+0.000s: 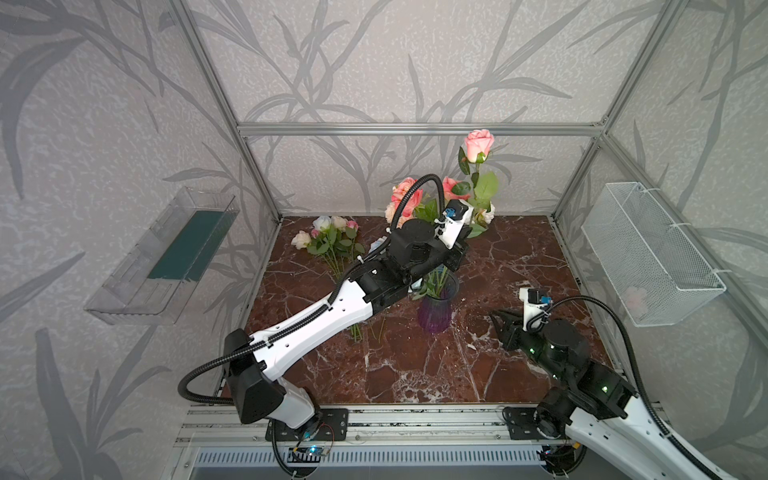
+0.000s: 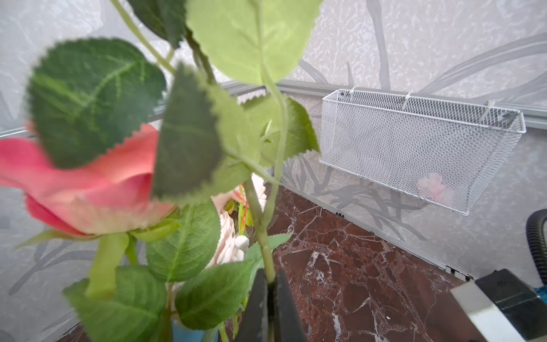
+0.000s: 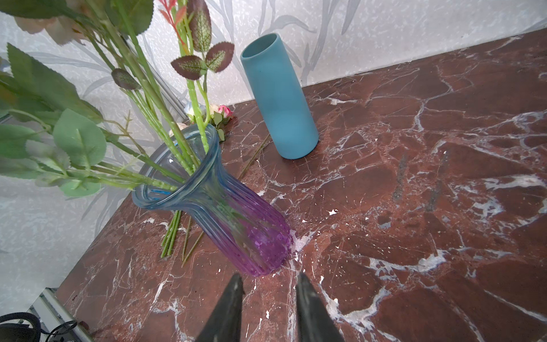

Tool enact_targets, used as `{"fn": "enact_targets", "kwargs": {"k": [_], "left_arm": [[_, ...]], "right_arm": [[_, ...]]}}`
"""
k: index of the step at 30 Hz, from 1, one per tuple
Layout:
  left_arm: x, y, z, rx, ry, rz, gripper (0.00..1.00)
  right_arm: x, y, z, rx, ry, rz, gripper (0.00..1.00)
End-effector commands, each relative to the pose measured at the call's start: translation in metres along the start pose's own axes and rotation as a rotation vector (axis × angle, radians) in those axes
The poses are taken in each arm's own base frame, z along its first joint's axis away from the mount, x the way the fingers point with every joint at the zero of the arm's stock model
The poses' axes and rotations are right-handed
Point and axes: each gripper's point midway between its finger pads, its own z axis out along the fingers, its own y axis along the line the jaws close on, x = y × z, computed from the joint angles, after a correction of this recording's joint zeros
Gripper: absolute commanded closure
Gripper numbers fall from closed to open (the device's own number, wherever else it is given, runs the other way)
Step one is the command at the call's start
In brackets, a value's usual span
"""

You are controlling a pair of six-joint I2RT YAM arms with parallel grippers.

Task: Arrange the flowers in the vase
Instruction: 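Carry the pink rose over the glass vase and lower its stem in, then open left gripper and withdraw while right gripper reaches toward the vase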

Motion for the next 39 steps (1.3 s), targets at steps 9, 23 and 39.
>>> {"fn": "enact_targets", "kwargs": {"k": [9, 23, 39], "left_arm": [[-0.019, 0.001, -0.026, -0.032, -0.07, 0.011, 0.72], [-0.059, 0.013, -0.069, -0.081, -0.094, 0.028, 0.14], [-0.109, 0.092, -0.152, -0.511, -0.095, 0.091, 0.11]], "right_arm": [[-0.004, 0.005, 0.003, -0.017, -0.01, 0.004, 0.68], [-0.009, 0.011, 0.006, -0.029, -0.004, -0.01, 0.65], [-0.028, 0.035, 0.01, -0.063, 0.056, -0.052, 0.57]]}}
